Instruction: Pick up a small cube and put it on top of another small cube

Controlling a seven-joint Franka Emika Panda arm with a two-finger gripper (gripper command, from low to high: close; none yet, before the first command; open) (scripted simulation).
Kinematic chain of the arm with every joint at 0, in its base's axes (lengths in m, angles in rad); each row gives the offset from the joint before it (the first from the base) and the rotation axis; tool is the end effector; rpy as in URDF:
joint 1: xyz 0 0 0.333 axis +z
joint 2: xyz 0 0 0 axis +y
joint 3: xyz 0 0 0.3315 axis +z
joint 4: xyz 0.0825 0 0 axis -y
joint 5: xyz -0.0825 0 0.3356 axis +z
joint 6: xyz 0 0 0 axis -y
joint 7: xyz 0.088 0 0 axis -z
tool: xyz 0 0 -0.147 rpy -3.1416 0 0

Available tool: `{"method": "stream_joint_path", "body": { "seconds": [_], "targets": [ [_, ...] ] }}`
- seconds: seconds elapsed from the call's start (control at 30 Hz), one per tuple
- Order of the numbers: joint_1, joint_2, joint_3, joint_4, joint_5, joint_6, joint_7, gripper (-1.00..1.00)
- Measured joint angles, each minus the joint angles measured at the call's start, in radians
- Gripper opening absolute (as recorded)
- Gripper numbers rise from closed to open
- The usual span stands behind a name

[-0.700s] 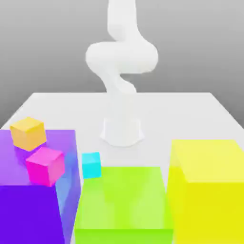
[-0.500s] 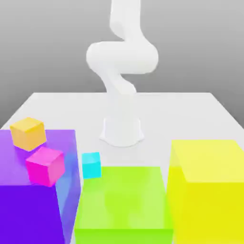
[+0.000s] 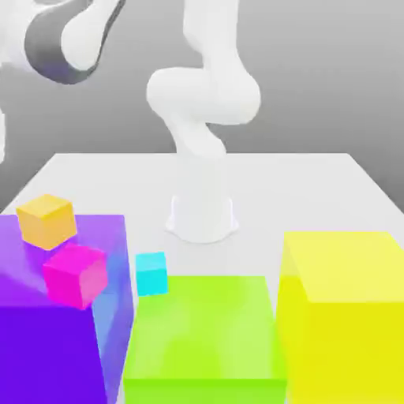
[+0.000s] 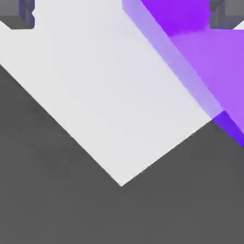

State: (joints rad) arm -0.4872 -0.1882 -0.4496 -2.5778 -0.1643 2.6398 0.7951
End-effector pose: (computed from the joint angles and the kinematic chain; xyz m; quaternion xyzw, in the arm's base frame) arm 0.2568 -0.3457 0.3568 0.6919 -0.7122 0.1172 0.0151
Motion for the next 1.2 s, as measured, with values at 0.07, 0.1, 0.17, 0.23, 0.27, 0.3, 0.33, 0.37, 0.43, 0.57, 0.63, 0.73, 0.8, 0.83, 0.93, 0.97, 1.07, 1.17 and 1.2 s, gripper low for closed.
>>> {"method": "stream_joint_path", "body": {
  "seconds": [0.07, 0.1, 0.17, 0.23, 0.27, 0.3, 0.33, 0.37, 0.43, 0.57, 0.63, 0.73, 0.8, 0.83, 0.93, 0.97, 1.07, 1.17, 1.2],
  "targets": [
    [-0.032, 0.057, -0.046, -0.028, 0.020, 0.031, -0.023, 0.00],
    [-0.044, 0.081, -0.061, -0.050, 0.030, 0.047, -0.021, 0.00],
    [-0.050, 0.112, -0.066, -0.112, 0.039, 0.076, 0.023, 0.00],
    [-0.036, 0.130, -0.056, -0.180, 0.050, 0.111, 0.093, 0.00],
    [-0.026, 0.137, -0.048, -0.214, 0.058, 0.132, 0.134, 0.00],
    [-0.011, 0.142, -0.044, -0.248, 0.066, 0.154, 0.176, 0.00],
    [0.001, 0.147, -0.036, -0.282, 0.075, 0.176, 0.219, 0.00],
    [0.013, 0.150, -0.028, -0.313, 0.083, 0.200, 0.264, 0.00],
    [0.043, 0.181, -0.009, -0.330, 0.149, 0.257, 0.279, 0.00],
    [-0.078, 0.319, 0.181, -0.307, 0.419, 0.368, 0.108, 0.00],
    [-0.197, 0.389, 0.315, -0.292, 0.486, 0.426, 0.056, 0.00],
    [-0.281, 0.443, 0.402, -0.282, 0.508, 0.472, 0.035, -1.00],
    [-0.281, 0.443, 0.402, -0.282, 0.507, 0.472, 0.036, -1.00],
    [-0.281, 0.443, 0.402, -0.282, 0.506, 0.472, 0.037, -1.00],
    [-0.284, 0.439, 0.403, -0.283, 0.497, 0.470, 0.044, -1.00],
    [-0.258, 0.414, 0.373, -0.288, 0.478, 0.450, 0.061, -1.00],
    [-0.197, 0.315, 0.276, -0.311, 0.336, 0.373, 0.168, -1.00],
    [-0.216, 0.205, 0.253, -0.333, 0.188, 0.289, 0.272, -1.00],
    [-0.223, 0.177, 0.248, -0.338, 0.172, 0.257, 0.281, -1.00]
  ]
}}
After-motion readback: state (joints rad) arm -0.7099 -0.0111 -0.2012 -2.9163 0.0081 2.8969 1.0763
